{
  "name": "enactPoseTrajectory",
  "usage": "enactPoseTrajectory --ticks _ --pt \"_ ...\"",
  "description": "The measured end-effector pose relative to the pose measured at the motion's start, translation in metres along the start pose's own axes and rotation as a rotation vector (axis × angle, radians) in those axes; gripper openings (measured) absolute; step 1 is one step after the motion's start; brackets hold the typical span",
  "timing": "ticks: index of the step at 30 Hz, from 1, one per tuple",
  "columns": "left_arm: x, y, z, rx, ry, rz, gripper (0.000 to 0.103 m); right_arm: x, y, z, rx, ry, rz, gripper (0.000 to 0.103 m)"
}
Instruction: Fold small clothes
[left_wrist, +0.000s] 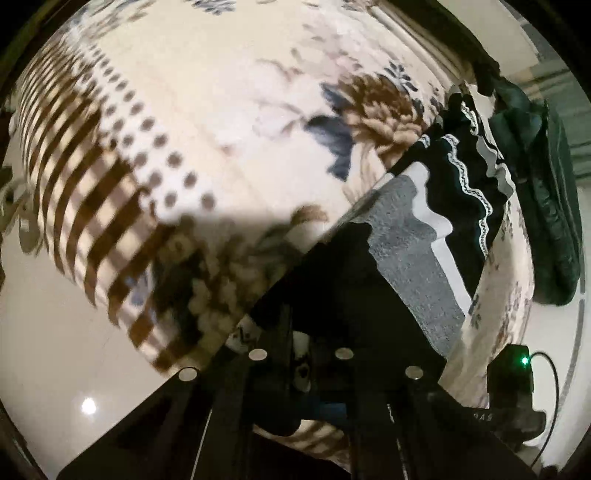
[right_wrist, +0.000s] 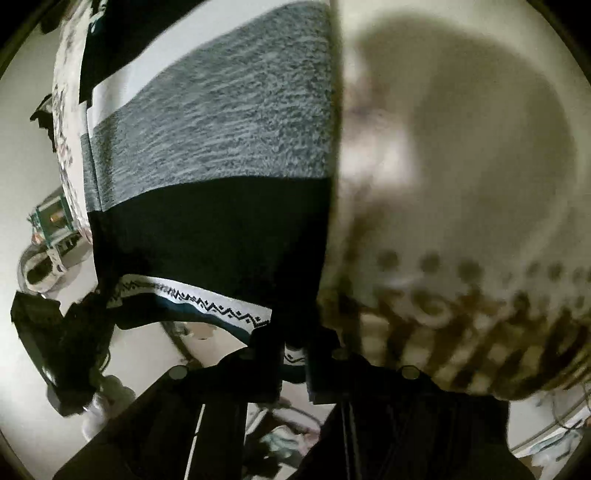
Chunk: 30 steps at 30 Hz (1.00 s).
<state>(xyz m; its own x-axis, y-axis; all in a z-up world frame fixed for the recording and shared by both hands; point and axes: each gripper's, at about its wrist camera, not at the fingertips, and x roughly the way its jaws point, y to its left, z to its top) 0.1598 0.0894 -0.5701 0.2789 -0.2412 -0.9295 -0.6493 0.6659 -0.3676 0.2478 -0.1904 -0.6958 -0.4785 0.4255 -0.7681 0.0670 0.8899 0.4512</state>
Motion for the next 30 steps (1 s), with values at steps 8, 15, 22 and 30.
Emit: enactPoseTrajectory --ticks 8,15,22,30 --pt "-0.03 -0.024 0.018 0.054 0.04 0.007 0.04 -0.056 -0.001 0.012 -0.078 -0.066 0.043 0.06" --pt "-0.036 -0.126 0.133 0.201 -0.074 -0.174 0.069 -0.175 -0.026 0.086 0.012 -0.313 0.17 0.068" --pt "0.068 -0.278 0.278 0.462 -0.07 -0.274 0.069 -0.271 -0.05 0.212 0.154 -0.56 0.253 0.068" --pt "0.15 -0.342 0.31 0.718 -0.036 -0.191 0.005 -0.272 -0.065 0.294 0.3 -0.638 0.397 0.068"
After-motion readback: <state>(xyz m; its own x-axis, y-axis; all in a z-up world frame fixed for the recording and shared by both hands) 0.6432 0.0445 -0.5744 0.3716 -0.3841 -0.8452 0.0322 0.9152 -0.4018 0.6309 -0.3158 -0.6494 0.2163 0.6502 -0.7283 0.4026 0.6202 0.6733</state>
